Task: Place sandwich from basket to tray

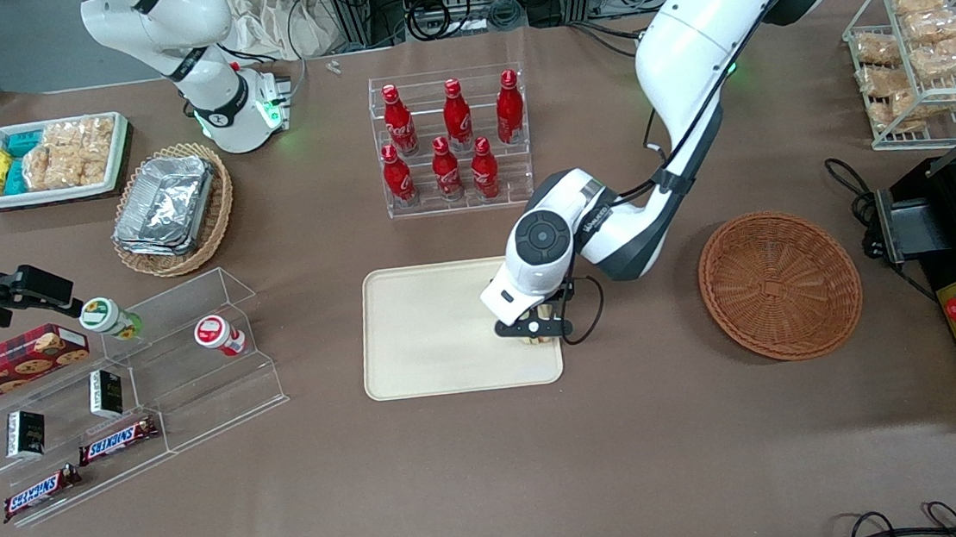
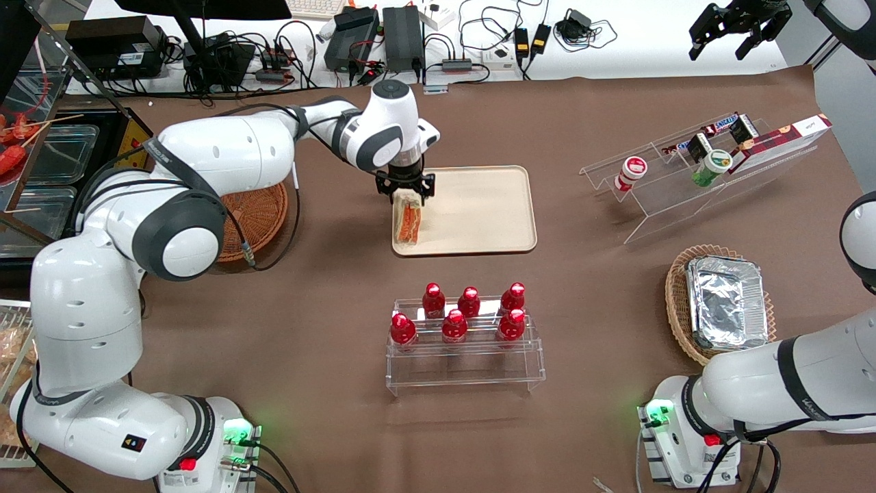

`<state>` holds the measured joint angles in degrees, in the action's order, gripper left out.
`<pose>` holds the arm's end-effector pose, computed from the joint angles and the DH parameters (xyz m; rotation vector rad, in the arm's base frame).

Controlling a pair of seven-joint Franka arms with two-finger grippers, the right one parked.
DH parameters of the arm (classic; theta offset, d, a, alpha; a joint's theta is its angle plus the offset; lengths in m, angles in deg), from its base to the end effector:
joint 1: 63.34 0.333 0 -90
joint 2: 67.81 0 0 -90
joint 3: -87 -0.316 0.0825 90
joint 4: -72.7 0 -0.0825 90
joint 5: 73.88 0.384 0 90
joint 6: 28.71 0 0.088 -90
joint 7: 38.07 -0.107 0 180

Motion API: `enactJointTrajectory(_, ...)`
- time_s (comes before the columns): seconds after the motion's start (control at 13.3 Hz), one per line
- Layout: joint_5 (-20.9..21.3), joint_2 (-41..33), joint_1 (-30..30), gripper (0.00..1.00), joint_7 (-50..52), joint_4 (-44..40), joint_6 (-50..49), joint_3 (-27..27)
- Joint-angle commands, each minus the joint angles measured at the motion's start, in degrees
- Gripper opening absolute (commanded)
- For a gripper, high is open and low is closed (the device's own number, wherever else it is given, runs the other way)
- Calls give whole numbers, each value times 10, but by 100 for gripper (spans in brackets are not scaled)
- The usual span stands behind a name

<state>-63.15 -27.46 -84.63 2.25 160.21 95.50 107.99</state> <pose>0.5533 -0.4378 0.2620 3.0867 -0.0968 -0.0988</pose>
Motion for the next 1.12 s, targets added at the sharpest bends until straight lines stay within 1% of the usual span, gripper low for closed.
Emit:
enactJointTrajectory(0.0, 2, -94, 34, 100, 12, 30, -62, 2)
enactJointTrajectory(0.15, 3, -147, 69, 100, -17, 23, -151, 1)
enactJointTrajectory(0.22, 2, -175, 100, 100, -48, 24, -181, 2)
enactJointTrajectory(0.38, -1, -220, 149, 99, -122, 24, -243, 2)
enactJointTrajectory(0.53, -3, -254, 214, 100, -207, 23, -282, 2)
enactJointTrajectory(0.67, -1, -271, 260, 100, -257, 7, -311, -1)
enactJointTrajectory(0.82, 6, -271, 307, 100, -272, -15, -332, -2)
enactJointTrajectory(0.9, 4, -269, 323, 100, -304, -36, -334, -3)
enactJointTrajectory(1.05, -1, -269, 348, 100, -348, -39, -337, -2)
